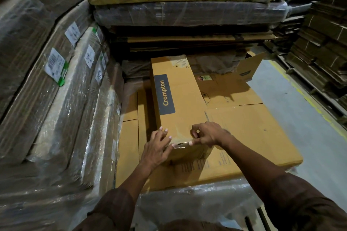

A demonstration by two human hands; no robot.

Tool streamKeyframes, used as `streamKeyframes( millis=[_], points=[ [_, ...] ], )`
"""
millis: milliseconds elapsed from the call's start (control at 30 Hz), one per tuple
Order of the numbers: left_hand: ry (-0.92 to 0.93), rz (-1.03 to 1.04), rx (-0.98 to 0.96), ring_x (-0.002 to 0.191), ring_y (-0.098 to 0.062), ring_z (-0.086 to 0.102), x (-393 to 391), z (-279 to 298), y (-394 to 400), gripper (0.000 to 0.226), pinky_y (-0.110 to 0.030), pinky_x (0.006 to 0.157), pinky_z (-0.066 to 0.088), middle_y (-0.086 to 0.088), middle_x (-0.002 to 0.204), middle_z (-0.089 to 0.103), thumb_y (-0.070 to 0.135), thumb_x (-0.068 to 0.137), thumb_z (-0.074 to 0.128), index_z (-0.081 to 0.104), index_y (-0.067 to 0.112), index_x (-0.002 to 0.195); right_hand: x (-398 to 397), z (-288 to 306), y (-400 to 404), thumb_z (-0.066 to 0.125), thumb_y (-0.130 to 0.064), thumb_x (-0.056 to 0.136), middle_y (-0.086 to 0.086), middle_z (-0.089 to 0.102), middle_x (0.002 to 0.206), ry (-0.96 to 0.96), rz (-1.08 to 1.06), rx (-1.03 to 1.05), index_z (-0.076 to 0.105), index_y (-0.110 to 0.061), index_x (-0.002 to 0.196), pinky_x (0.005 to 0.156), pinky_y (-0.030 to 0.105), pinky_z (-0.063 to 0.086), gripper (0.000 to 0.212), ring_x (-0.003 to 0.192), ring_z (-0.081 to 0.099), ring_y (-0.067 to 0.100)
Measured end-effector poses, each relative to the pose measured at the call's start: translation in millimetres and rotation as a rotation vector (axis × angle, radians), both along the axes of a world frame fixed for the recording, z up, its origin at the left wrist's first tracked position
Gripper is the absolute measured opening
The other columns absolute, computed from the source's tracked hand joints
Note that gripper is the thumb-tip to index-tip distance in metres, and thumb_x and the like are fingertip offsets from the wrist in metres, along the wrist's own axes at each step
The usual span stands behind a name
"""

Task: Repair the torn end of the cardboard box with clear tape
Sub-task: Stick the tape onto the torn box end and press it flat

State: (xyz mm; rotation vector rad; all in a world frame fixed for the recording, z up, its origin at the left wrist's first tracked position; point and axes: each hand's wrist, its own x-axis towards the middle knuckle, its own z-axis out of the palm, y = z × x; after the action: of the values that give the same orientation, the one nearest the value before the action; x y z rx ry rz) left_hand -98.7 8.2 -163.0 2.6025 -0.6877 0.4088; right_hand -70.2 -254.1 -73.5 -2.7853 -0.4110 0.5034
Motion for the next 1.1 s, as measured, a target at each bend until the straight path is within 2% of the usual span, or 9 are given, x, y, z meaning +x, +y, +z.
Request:
streamKeyframes(
  millis=[100,400,567,633,700,767,933,1033,1100],
  points=[
    [0.0,0.012,-0.026,0.128,-0.024,0.044,-2.1,-1.2,-1.3,0.049,-0.033,0.062,0.058,-0.008,0.136,0.058,0.055,0.099,0.041,0.07,0.017,0.112,0.9,0.8,0.8,0.069,-0.069,0.082,-0.011,0.066,0.072,0.026,-0.026,0.036,0.064,-0.026,0.086,0.071,0.037,0.059,0.043,0.059,0.058,0.002],
    [0.056,0.033,-0.172,0.128,-0.028,0.048,-5.0,1.1,-9.9,0.039,-0.034,0.066,0.058,-0.008,0.136,0.057,0.046,0.1,0.045,0.067,0.014,0.109,2.1,1.1,0.6,0.074,-0.072,0.074,-0.004,0.072,0.062,0.114,-0.139,0.105,0.065,-0.023,0.08,0.067,0.032,0.056,0.05,0.049,0.065,0.005],
    [0.113,0.057,-0.25,0.131,-0.026,0.044,-6.3,0.8,-11.6,0.034,-0.041,0.083,0.053,-0.006,0.137,0.057,0.038,0.1,0.042,0.064,0.013,0.107,3.9,1.5,3.1,0.082,-0.067,0.068,0.003,0.074,0.067,0.186,-0.223,0.161,0.057,-0.021,0.09,0.067,0.039,0.056,0.057,0.054,0.066,0.014],
    [0.142,0.109,-0.323,0.129,-0.026,0.045,-6.7,3.2,-17.7,0.028,-0.04,0.084,0.052,-0.007,0.131,0.06,0.035,0.096,0.043,0.062,0.017,0.104,5.6,-0.8,2.9,0.085,-0.064,0.066,0.006,0.075,0.07,0.22,-0.251,0.195,0.053,-0.02,0.093,0.063,0.04,0.056,0.06,0.052,0.066,0.017],
    [0.171,0.15,-0.414,0.126,-0.026,0.048,-5.9,5.2,-23.3,0.016,-0.039,0.08,0.051,-0.004,0.119,0.061,0.033,0.091,0.046,0.053,0.025,0.102,7.7,-1.6,2.1,0.088,-0.059,0.066,0.007,0.074,0.069,0.256,-0.278,0.241,0.051,-0.019,0.092,0.058,0.04,0.055,0.06,0.052,0.066,0.02],
    [0.204,0.166,-0.528,0.124,-0.023,0.05,-7.1,7.7,-26.0,0.018,-0.037,0.079,0.049,0.005,0.11,0.057,0.026,0.087,0.051,0.048,0.028,0.105,8.3,0.3,3.3,0.09,-0.047,0.07,0.007,0.069,0.065,0.306,-0.294,0.308,0.049,-0.017,0.091,0.054,0.039,0.053,0.055,0.051,0.063,0.021],
    [0.286,0.153,-0.722,0.121,-0.021,0.052,-6.8,16.4,-26.4,0.023,-0.037,0.088,0.045,0.03,0.105,0.049,0.016,0.081,0.059,0.059,0.014,0.105,10.6,6.5,2.7,0.083,-0.02,0.084,0.002,0.056,0.051,0.414,-0.294,0.436,0.042,-0.014,0.09,0.037,0.027,0.045,0.042,0.039,0.052,0.016],
    [0.273,0.143,-0.713,0.121,-0.021,0.052,-7.0,13.9,-23.4,0.022,-0.035,0.088,0.043,0.027,0.103,0.054,0.024,0.086,0.055,0.061,0.013,0.103,13.4,7.9,0.3,0.079,-0.016,0.088,0.004,0.053,0.053,0.434,-0.289,0.47,0.043,-0.012,0.091,0.037,0.027,0.046,0.036,0.04,0.051,0.017],
    [0.263,0.133,-0.669,0.125,-0.021,0.049,-8.8,10.5,-22.6,0.024,-0.033,0.087,0.041,0.014,0.107,0.057,0.032,0.09,0.048,0.059,0.016,0.105,12.6,6.4,0.3,0.076,-0.019,0.091,0.005,0.053,0.051,0.411,-0.309,0.475,0.045,-0.012,0.088,0.037,0.028,0.046,0.031,0.039,0.05,0.017]
  ],
)
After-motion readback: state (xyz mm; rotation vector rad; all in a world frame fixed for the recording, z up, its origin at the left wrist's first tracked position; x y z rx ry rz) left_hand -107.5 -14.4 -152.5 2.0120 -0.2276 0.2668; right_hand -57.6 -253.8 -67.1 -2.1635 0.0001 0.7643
